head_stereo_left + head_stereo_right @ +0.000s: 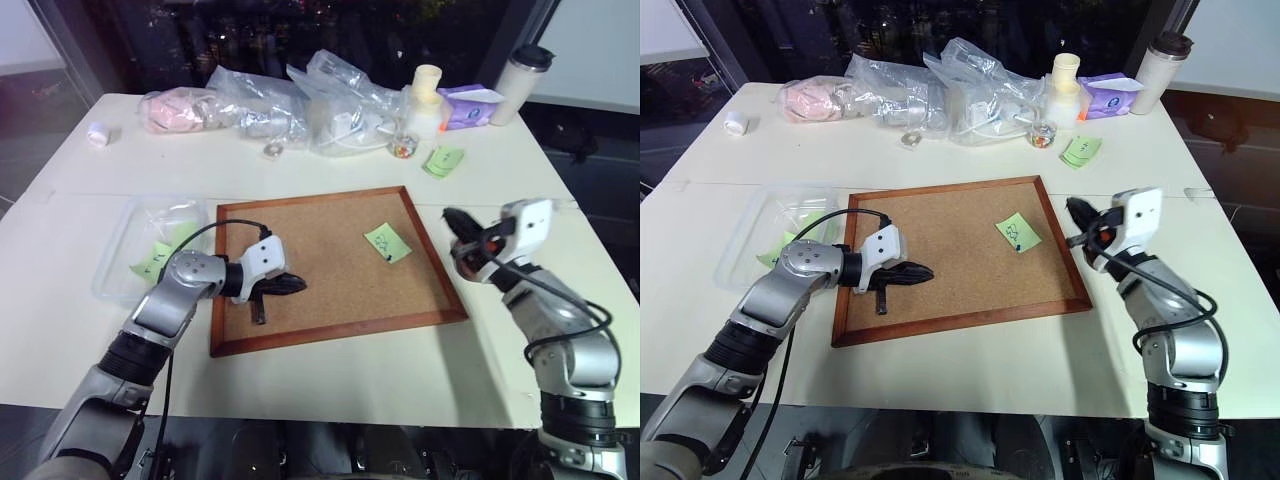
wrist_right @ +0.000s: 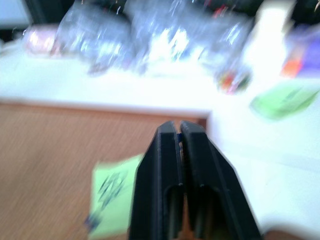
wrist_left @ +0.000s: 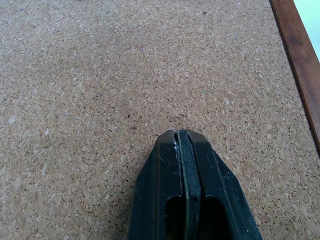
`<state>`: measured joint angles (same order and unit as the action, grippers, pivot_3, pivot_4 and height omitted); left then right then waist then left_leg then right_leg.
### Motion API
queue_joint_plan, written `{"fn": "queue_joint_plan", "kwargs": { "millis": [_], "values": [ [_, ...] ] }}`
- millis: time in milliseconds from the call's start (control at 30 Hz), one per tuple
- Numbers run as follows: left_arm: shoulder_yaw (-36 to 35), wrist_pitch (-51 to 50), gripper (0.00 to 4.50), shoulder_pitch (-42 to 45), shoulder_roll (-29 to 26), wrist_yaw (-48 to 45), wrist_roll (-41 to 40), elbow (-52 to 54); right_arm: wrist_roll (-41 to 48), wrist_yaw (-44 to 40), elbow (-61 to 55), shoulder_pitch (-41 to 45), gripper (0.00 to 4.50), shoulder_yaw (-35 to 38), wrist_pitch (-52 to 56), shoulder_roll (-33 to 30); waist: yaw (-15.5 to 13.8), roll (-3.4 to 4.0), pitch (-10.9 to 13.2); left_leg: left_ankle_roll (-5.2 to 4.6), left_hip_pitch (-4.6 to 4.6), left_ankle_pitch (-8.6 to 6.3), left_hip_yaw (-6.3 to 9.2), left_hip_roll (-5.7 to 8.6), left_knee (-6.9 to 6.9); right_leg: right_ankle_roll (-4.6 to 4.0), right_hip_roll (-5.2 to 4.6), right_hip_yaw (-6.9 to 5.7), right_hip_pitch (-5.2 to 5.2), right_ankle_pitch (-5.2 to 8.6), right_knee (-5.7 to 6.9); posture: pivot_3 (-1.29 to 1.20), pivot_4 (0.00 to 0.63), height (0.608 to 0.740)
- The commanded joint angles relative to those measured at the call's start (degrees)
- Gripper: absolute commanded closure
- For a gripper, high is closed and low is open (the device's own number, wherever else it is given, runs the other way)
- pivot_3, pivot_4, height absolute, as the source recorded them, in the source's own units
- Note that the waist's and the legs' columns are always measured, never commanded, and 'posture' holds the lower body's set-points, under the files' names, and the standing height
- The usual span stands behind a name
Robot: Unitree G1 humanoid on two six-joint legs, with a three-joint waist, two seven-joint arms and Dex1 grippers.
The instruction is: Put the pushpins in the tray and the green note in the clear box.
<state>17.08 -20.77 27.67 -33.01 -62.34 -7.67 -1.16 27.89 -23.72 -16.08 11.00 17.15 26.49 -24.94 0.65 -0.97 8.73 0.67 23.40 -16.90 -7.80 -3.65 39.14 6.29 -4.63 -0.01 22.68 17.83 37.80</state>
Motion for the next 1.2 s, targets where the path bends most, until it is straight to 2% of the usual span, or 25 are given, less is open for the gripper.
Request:
{"fn": "queue_joint_plan", "kwargs": {
  "millis": [33,300,567,667,700,900,1200],
  "values": [
    [2.0,-0.8,4.50,-1.2,-0.3,-1.2,1.0,-0.9,0.8,0.4,-1.6,-0.6,4.41,1.3,0.3,-0.5,0.0,0.00,0.0,0.00,0.00,0.00,-0.01,0.01,0.00,0.00,-0.01,0.00,0.00,0.00,0.00,0.00,0.150,0.735],
    [2.0,-0.7,4.50,-1.5,-0.3,-0.9,1.0,-0.6,-5.5,4.0,6.7,-2.6,4.41,2.7,-1.6,-2.9,0.0,0.02,0.0,0.00,0.00,0.00,0.00,0.01,0.00,0.00,-0.01,0.00,0.00,0.00,-0.01,0.00,0.150,0.735],
    [2.0,-0.9,4.50,-1.6,-0.2,-0.8,1.0,-0.4,-7.9,4.4,13.9,-3.7,4.41,3.3,-3.4,-3.2,0.1,0.15,-0.1,0.00,-0.01,0.00,-0.02,0.01,0.00,0.00,0.00,0.01,0.00,0.00,-0.01,0.00,0.150,0.735],
    [2.0,-1.1,4.50,-1.8,-0.2,-0.6,1.0,-0.1,-7.7,4.5,14.6,-3.7,3.58,3.9,-4.3,-2.8,0.1,0.15,-0.1,0.00,-0.01,0.00,-0.01,0.01,0.00,0.00,0.00,0.01,-0.01,0.00,-0.01,0.00,0.150,0.735],
    [1.9,-1.1,4.50,-1.9,-0.2,-0.7,1.0,-0.1,-7.6,4.7,14.4,-3.6,3.14,4.0,-4.4,-2.7,0.1,0.15,-0.1,0.00,-0.01,0.00,-0.02,0.01,0.00,0.00,-0.01,0.01,0.00,0.00,-0.01,0.00,0.150,0.735],
    [1.9,-1.2,4.50,-1.7,-0.2,-0.7,1.0,-0.2,-7.3,5.6,13.8,-3.3,0.04,4.8,-4.8,-2.5,0.1,0.16,-0.1,0.00,-0.01,0.00,-0.02,0.01,0.00,0.00,-0.01,0.01,0.00,0.00,-0.01,0.00,0.150,0.735],
    [1.9,-0.9,4.50,-1.5,-0.2,-0.7,1.1,-0.6,-4.4,5.1,9.6,-2.2,0.04,5.7,-3.7,-2.5,0.1,0.16,-0.1,0.00,-0.01,0.00,-0.01,0.00,0.00,0.00,0.00,0.01,0.00,0.00,-0.01,0.00,0.150,0.735]
  ]
}}
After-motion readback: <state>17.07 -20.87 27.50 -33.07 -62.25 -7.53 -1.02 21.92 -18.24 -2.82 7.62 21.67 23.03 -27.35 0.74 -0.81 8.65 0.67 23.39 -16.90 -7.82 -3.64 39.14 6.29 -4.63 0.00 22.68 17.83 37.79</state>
